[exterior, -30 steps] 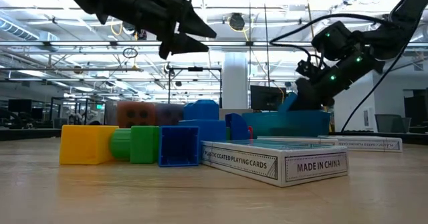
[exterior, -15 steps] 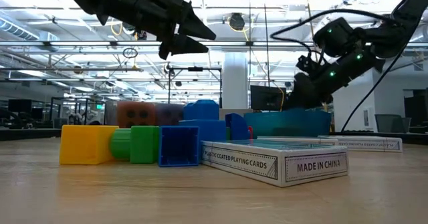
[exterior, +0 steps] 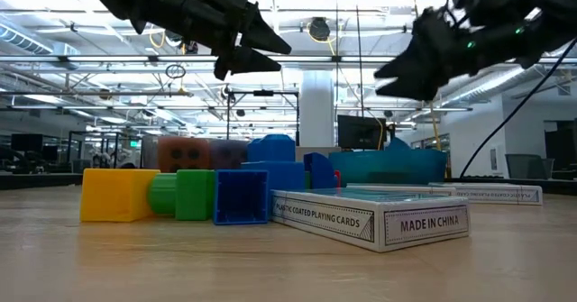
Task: Pick & Place Toys
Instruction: Put the yellow 1 stud game piece into the blue bin
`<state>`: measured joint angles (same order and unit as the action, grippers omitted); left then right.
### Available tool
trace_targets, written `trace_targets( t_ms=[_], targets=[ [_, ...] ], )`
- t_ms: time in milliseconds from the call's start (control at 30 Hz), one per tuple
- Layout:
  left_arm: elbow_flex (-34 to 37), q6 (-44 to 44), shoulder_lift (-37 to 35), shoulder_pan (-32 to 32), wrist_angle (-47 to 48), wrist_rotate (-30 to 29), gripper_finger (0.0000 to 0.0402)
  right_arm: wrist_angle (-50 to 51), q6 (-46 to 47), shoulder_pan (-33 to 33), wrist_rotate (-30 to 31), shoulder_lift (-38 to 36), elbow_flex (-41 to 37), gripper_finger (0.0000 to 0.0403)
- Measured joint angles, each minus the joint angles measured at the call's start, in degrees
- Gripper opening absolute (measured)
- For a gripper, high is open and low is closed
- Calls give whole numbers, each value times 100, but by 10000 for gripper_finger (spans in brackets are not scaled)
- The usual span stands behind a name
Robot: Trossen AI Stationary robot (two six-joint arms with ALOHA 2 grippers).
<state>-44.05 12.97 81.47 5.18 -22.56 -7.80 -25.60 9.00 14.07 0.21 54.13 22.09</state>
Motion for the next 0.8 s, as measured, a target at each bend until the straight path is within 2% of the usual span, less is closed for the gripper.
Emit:
trace_targets(
  t_ms=[200, 300, 367, 433, 500, 567, 633, 800],
  targets=[
    [-2, 388, 0, -12, 22, 277, 242, -27, 13, -794, -47, -64, 0, 313],
    [-31, 508, 0, -126, 75, 763, 241, -21, -142, -982, -40, -30, 0, 313],
    [-209, 630, 0, -288, 399, 1301, 241, -18, -183, -1028, -38, -32, 0, 313],
    [-573, 736, -7, -527, 1289, 1592, 241, -20, -210, -1045, -33, -36, 0, 313],
    [-1015, 679, 4, -868, 2612, 1512, 241, 26, -217, -1045, -33, -35, 0, 313],
    [-1396, 631, 92, -1268, 3845, 1168, 241, 61, -217, -1045, -31, -35, 0, 313],
    [-1588, 875, 124, -1671, 4694, 901, 241, 91, -219, -1045, -31, -35, 0, 313],
    [-1582, 1487, 213, -2729, 5119, 361, 241, 49, -219, -1043, -31, -35, 0, 313]
  ],
)
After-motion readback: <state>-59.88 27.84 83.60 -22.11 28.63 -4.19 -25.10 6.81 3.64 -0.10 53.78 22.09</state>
